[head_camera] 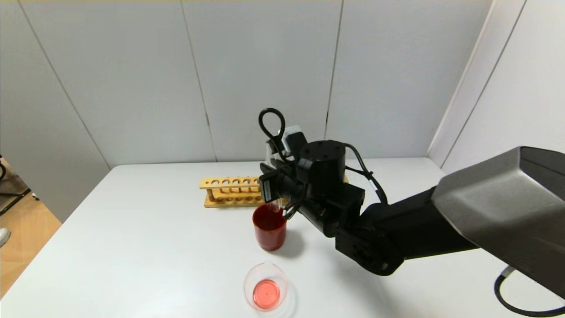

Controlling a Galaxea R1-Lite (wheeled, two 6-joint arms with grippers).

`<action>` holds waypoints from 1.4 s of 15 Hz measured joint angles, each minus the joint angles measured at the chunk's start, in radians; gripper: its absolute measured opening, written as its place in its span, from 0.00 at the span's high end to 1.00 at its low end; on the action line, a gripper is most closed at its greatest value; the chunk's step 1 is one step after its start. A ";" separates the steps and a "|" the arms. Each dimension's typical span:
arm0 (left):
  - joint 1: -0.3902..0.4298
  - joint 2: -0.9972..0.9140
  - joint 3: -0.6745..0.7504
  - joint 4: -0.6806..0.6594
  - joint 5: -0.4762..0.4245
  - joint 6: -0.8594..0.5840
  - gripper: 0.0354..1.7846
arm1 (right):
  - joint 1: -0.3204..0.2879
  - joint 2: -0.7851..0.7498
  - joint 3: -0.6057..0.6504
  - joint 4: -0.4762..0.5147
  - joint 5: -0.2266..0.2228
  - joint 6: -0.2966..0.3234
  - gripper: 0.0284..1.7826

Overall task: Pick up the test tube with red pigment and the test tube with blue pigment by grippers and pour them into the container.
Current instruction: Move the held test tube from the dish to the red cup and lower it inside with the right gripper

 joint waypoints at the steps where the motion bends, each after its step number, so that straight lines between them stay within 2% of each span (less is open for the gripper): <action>1: 0.000 0.000 0.000 0.000 0.000 0.000 0.02 | -0.005 0.024 -0.021 -0.001 0.000 -0.004 0.82; 7: 0.000 0.000 0.000 0.000 0.000 0.000 0.02 | -0.023 0.119 -0.056 -0.003 0.001 -0.009 0.82; 13: 0.000 0.000 0.000 -0.001 0.000 0.000 0.02 | -0.024 0.139 -0.039 -0.006 0.000 -0.011 0.82; 17: 0.000 0.000 0.000 0.000 0.000 0.000 0.02 | -0.022 0.142 -0.015 -0.007 0.016 -0.008 0.82; 19: 0.000 0.000 0.000 0.000 0.000 0.000 0.02 | -0.022 0.142 -0.003 -0.007 0.021 -0.009 0.78; 21: 0.000 0.000 0.000 0.000 0.000 0.001 0.02 | -0.023 0.141 0.003 -0.012 0.021 -0.016 0.70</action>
